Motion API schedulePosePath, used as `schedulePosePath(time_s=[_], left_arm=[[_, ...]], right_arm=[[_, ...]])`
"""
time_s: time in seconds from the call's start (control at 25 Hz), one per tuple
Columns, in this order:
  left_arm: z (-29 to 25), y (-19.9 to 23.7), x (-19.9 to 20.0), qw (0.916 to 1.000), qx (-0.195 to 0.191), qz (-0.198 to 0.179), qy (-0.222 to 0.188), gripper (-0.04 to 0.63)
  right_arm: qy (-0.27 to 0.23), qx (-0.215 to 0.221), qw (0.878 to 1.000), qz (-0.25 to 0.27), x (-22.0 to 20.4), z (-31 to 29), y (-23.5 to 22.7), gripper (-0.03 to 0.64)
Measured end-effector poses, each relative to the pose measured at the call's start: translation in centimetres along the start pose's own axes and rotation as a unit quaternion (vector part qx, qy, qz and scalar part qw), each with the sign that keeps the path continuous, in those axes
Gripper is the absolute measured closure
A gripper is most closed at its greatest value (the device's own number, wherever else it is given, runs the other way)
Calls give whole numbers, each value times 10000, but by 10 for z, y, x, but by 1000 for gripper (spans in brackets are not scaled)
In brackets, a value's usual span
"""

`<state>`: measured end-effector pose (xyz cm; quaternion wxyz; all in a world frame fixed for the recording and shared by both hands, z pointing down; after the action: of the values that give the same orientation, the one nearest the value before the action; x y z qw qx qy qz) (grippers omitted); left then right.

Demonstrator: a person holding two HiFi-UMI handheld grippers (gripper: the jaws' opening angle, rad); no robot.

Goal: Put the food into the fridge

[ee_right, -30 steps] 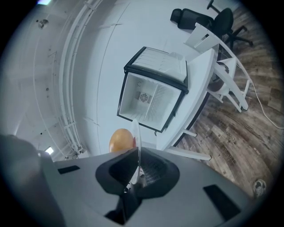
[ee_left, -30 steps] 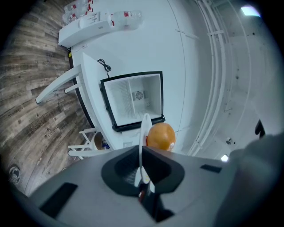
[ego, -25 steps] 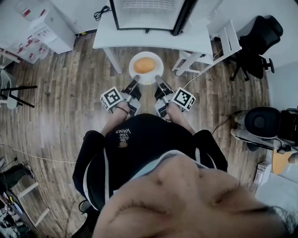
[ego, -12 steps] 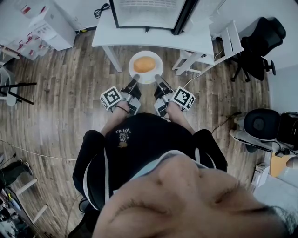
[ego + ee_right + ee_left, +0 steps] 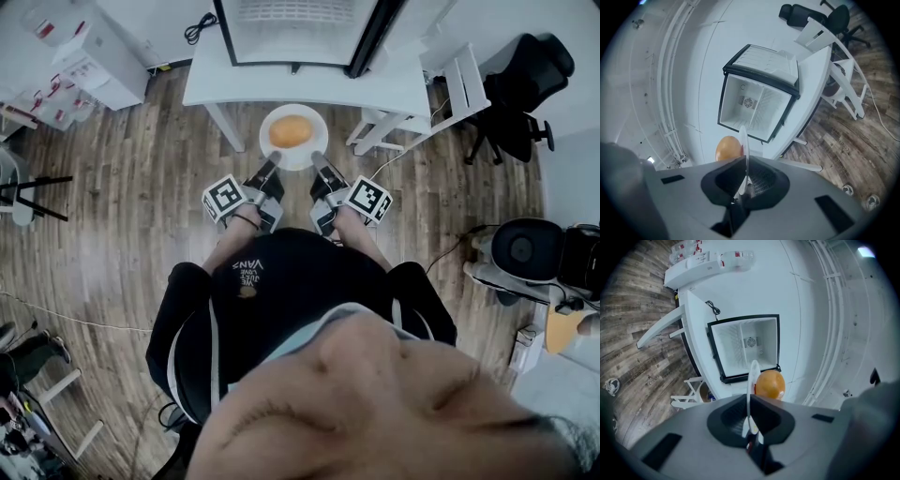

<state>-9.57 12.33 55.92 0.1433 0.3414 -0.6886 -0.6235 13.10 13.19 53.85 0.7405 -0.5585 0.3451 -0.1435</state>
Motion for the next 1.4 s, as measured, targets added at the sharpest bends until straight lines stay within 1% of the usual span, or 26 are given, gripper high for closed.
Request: schedulePosePath(time_s=[0.16,0.28,0.44,0.8,0.96,1.12,1.4], left_arm=[[-22,-7,26,9999,-100,67,107,568],[-30,-6,39,9998,-81,55,162,568],[-42,-3,56,9997,-17,4,230,568],[-60,1,86,9992,-39,52,395,568],[-70,3,110,9989,-56,65,472,568],[-74,5,114,9985,-58,22,544,568],[-89,8,137,9975,-101,-12,702,568]], right_arm=[[-78,-69,9999,-4,17,-26,-2,594],[-111,-204,9997,21,21,-36,-5,594],[-200,-125,9997,15,27,-54,-10,594],[-318,-220,9993,10,34,-82,-16,594],[-354,-271,9990,19,39,-105,-18,594],[-408,-293,9987,40,39,-107,-20,594],[-559,-356,9978,70,43,-128,-25,594]])
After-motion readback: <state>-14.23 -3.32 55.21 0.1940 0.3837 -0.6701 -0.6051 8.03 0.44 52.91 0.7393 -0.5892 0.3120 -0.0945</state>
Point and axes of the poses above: the fingertips, and each gripper's own axes: z backward along the fingers, y to its left, x out of its top, the point moved 10 cm from there along z, backward along the fingers, and after that the axes turned 12 degrees about x, right-handed, at the moved point
